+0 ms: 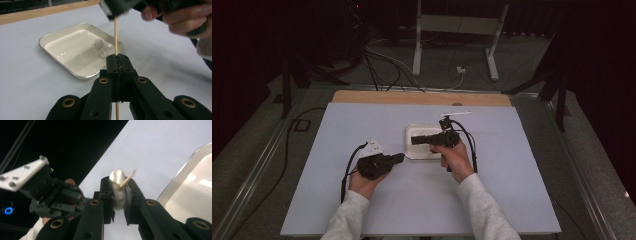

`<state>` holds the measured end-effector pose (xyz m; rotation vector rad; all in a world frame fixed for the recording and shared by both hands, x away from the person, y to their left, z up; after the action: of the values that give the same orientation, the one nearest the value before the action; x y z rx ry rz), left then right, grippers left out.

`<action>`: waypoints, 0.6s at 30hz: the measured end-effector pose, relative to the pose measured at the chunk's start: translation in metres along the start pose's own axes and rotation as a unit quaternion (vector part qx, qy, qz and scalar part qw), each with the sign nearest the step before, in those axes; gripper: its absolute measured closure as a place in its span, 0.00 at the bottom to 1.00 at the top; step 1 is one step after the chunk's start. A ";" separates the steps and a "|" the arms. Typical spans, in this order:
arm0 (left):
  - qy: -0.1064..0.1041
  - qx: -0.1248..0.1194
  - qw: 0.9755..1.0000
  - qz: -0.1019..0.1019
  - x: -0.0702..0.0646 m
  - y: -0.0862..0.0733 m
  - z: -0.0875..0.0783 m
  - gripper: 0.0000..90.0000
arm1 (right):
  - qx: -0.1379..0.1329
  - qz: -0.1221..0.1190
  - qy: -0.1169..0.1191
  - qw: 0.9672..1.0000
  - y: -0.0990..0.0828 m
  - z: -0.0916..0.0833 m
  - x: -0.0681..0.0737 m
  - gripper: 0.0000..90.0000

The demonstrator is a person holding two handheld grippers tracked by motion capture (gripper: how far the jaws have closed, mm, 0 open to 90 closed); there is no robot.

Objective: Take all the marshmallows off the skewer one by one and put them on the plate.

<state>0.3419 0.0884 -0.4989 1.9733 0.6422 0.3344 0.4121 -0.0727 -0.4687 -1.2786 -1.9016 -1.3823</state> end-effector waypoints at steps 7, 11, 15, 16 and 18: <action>0.018 0.019 1.000 -0.015 0.013 -0.015 -0.006 1.00 | -0.071 0.000 -0.033 0.997 0.028 -0.056 -0.010 0.90; 0.023 0.014 0.999 -0.020 0.014 -0.013 -0.007 1.00 | -0.063 -0.033 -0.078 0.994 0.031 -0.072 -0.007 0.89; 0.025 0.014 0.999 -0.023 0.015 -0.013 -0.006 1.00 | -0.068 -0.039 -0.086 0.993 0.033 -0.075 -0.009 0.89; 0.026 0.014 0.999 -0.025 0.015 -0.013 -0.006 1.00 | -0.067 -0.041 -0.092 0.993 0.033 -0.075 -0.011 0.89; 0.027 0.012 0.999 -0.028 0.016 -0.013 -0.006 1.00 | -0.066 -0.041 -0.101 0.992 0.033 -0.074 -0.014 0.89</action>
<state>0.3482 0.1068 -0.5080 1.9706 0.7383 0.3479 0.4360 -0.1433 -0.4350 -1.4667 -2.0457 -1.4917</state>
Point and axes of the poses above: each handheld gripper's, and its own axes: z roughly forward along the jaws, y roughly out of its top, x roughly to its left, the point moved 6 cm from there along z, roughly forward along the jaws, and after that the axes turned 9 degrees about z, right-handed, at the moved point
